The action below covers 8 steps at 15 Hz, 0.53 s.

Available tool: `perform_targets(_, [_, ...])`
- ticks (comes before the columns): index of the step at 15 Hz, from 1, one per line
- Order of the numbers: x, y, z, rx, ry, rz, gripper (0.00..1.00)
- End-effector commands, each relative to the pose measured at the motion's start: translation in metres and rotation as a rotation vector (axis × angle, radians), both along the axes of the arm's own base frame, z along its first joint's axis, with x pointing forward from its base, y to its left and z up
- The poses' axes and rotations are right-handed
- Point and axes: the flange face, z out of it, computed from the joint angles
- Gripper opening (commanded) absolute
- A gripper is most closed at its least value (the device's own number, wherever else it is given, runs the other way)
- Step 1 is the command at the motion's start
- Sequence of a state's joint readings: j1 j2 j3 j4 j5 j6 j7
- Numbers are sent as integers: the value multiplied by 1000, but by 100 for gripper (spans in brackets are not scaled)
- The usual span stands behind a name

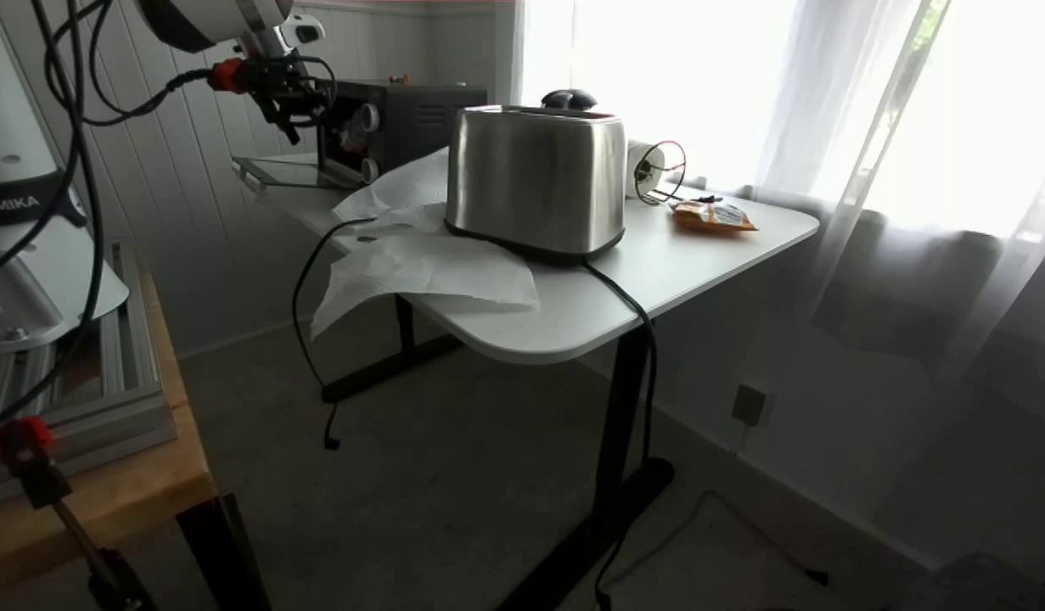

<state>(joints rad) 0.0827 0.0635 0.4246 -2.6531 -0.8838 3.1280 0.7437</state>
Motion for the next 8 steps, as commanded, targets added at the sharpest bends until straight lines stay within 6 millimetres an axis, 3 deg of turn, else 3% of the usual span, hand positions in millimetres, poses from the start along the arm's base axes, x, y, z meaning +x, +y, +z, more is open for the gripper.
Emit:
perform_targets(1, [-23, 4, -11, -37, 65, -29, 100])
perform_targets(8, [-37, 15, 9, -107, 101, -103, 100])
